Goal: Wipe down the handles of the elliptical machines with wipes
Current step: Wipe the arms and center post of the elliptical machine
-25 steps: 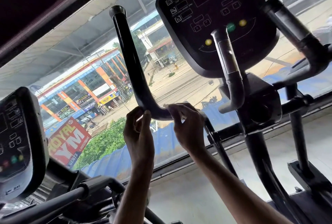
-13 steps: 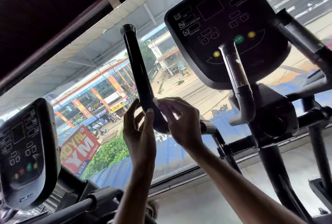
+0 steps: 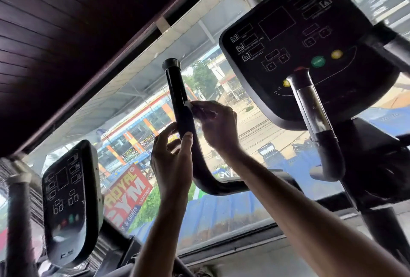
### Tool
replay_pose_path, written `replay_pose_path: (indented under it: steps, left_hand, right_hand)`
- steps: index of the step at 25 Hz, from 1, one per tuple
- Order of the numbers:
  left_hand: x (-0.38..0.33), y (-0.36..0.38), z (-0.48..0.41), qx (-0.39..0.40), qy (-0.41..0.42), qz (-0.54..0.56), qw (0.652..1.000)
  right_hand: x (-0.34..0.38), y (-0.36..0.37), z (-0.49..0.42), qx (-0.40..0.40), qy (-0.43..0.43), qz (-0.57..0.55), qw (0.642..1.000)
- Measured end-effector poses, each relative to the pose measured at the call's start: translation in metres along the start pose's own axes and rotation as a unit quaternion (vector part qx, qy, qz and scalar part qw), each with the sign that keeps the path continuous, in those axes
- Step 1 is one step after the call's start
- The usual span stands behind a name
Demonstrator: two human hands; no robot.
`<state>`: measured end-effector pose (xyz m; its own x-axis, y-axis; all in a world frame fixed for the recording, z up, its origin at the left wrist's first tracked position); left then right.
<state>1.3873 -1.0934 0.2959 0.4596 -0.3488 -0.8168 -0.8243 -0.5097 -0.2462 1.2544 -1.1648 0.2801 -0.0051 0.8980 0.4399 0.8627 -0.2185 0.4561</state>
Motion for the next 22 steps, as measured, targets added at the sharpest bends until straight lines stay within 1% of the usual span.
replay_pose_path:
  steps: [2,4,6,9,12,16,19,21,22]
  left_hand:
    - [-0.004,0.001,-0.005,-0.017,0.001,-0.011,1.0]
    - [-0.013,0.004,-0.01,-0.017,0.008,-0.015,1.0]
    - [-0.023,0.006,-0.017,-0.021,0.019,-0.019,0.999]
    - [-0.035,0.009,-0.033,-0.014,0.015,-0.024,0.999]
    - [-0.035,0.011,-0.04,-0.005,0.013,-0.027,1.0]
    - [-0.032,0.012,-0.038,0.01,0.011,-0.024,1.0]
    - [-0.031,0.012,-0.039,0.006,0.011,-0.015,1.0]
    - [-0.031,0.011,-0.041,0.008,0.015,-0.002,1.0]
    - [-0.029,0.01,-0.041,0.013,0.016,0.003,1.0]
  right_hand:
    - [-0.006,0.005,-0.015,0.001,0.009,-0.023,1.0]
    - [-0.009,0.004,-0.002,0.012,0.03,-0.05,0.998]
    - [-0.005,0.004,0.007,0.018,0.032,-0.02,0.999]
    - [-0.004,0.019,-0.036,0.003,0.003,0.025,1.0]
    - [-0.007,0.031,-0.077,0.011,-0.005,0.048,0.999]
    - [-0.007,0.024,-0.06,0.019,-0.033,-0.003,0.999]
    - [-0.013,0.032,-0.083,-0.009,-0.058,0.033,0.998]
    - [-0.014,0.036,-0.098,-0.011,-0.069,0.047,0.996]
    - [-0.012,0.037,-0.097,-0.01,-0.09,0.041,0.995]
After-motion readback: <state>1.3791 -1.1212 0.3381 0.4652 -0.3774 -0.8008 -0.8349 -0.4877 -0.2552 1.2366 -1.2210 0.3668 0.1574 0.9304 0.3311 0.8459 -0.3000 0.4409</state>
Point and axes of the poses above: each hand's wrist, its own z-axis away from the middle knuckle, its own y-axis out of the palm, x = y × z, the point moved 4 cm from there along -z, towards the middle knuckle, and after that the axes turned 14 degrees about -y, right-handed, at the moved point
